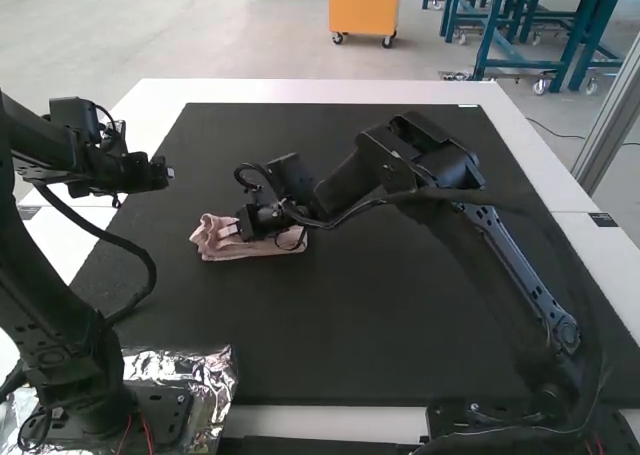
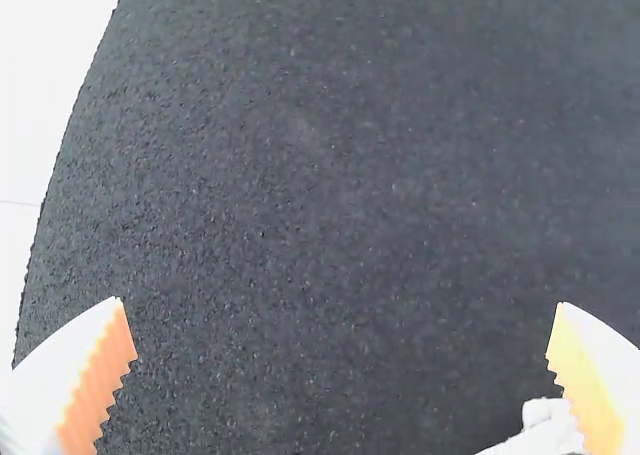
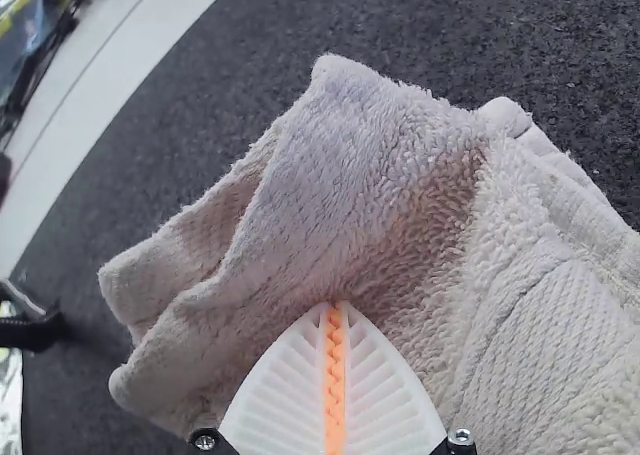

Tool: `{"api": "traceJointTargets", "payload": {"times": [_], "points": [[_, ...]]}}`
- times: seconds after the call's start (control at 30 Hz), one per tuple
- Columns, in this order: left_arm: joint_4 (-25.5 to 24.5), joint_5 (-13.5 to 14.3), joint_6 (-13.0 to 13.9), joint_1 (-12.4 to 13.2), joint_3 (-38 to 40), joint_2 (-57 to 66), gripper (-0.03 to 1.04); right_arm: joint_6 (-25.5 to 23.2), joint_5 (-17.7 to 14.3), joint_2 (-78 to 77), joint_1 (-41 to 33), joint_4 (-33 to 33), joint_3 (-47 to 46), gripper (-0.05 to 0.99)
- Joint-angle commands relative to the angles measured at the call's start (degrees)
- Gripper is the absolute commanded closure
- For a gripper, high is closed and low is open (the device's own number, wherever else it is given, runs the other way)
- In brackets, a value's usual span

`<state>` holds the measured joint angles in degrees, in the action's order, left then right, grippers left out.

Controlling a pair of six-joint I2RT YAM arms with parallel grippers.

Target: Fold the towel.

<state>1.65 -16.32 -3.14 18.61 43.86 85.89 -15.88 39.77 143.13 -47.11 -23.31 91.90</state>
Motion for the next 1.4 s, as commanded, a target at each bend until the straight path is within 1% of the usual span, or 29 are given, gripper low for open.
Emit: {"api": "traceJointTargets", "payload": {"times": [0.0, 0.03, 0.13, 0.2, 0.23, 0.3, 0.33, 0.37, 0.4, 0.5, 0.6, 0.67, 0.7, 0.77, 0.83, 1.0, 1.03, 1.07, 1.13, 1.2, 1.27, 1.37], "points": [[-0.7, -0.8, -1.7, -1.9, 3.3, -3.0, 0.04, -0.6, 0.6, -7.6, 3.0, 2.0, 0.6, 0.95], [-1.1, -0.8, -1.9, -2.5, 3.7, -3.4, 0.04, -0.6, 0.6, -9.1, 3.7, 3.1, 0.6, 0.91], [-1.8, -0.8, -2.8, -4.4, 4.9, -4.9, 0.04, -0.4, 0.6, -13.5, 5.9, 7.9, 0.6, 0.7], [-2.6, -0.7, -3.5, -5.5, 5.8, -5.7, 0.04, 0.8, 0.6, -16.3, 7.1, 11.9, 0.6, 0.56], [-3.3, -0.6, -4.0, -6.1, 6.2, -6.2, 0.04, 2.2, 0.6, -18.0, 7.7, 14.3, 0.5, 0.46], [-4.7, -0.6, -4.7, -7.1, 7.0, -7.2, 0.04, 5.2, 0.3, -21.8, 9.0, 19.8, 0.5, 0.29], [-5.3, -0.5, -4.8, -7.6, 7.3, -7.8, 0.04, 6.9, -0.2, -23.8, 9.5, 22.4, 0.5, 0.14], [-5.8, -0.5, -4.9, -8.2, 7.6, -8.6, 0.04, 8.3, -1.1, -25.7, 9.9, 24.6, 0.5, 0.02], [-6.1, -0.5, -4.9, -8.8, 7.9, -9.4, 0.04, 9.3, -1.3, -27.7, 10.4, 26.5, 0.3, 0.01], [-6.6, -0.3, -4.9, -10.8, 8.7, -12.5, 0.04, 9.5, -2.0, -34.5, 11.9, 29.6, -0.6, 0.01], [-7.5, -0.3, -4.9, -12.5, 10.0, -16.0, 0.04, 8.8, -4.9, -42.8, 13.4, 30.5, -2.0, 0.01], [-8.7, -0.3, -4.9, -13.3, 11.1, -18.3, 0.04, 8.5, -7.7, -48.6, 14.2, 30.5, -3.0, 0.01], [-9.5, -0.3, -4.9, -13.6, 11.6, -19.5, 0.04, 8.3, -8.5, -51.5, 14.6, 30.4, -3.5, 0.02], [-10.6, -0.3, -4.9, -13.9, 12.7, -22.2, 0.04, 7.2, -9.6, -56.8, 15.7, 30.4, -5.0, 0.02], [-11.4, -0.3, -4.9, -14.0, 13.4, -25.1, 0.04, 7.2, -11.7, -62.4, 17.4, 30.8, -6.6, 0.02], [-10.6, -0.3, -5.0, -13.9, 13.5, -34.0, 0.04, 7.2, -19.3, -76.2, 22.6, 31.9, -14.1, 0.02], [-10.5, -0.1, -5.0, -13.8, 13.4, -35.9, 0.04, 7.2, -21.8, -79.2, 23.4, 31.7, -16.1, 0.02], [-10.5, 0.3, -5.0, -13.8, 13.4, -37.7, 0.04, 7.1, -23.7, -82.7, 24.1, 30.4, -18.1, 0.02], [-10.8, 1.3, -5.0, -13.9, 13.2, -41.2, 0.04, 7.2, -25.8, -89.3, 25.6, 27.0, -21.8, 0.02], [-10.9, 1.6, -5.0, -13.9, 12.7, -44.8, 0.04, 7.1, -26.5, -95.6, 26.8, 26.7, -24.4, 0.02], [-10.9, 1.9, -5.1, -13.7, 12.0, -48.6, 0.04, 7.1, -27.4, -101.0, 28.0, 28.2, -26.3, 0.02], [-11.0, 1.9, -6.6, -13.7, 10.9, -53.9, 0.04, 7.1, -29.4, -108.9, 30.1, 31.6, -29.1, 0.02]]}}
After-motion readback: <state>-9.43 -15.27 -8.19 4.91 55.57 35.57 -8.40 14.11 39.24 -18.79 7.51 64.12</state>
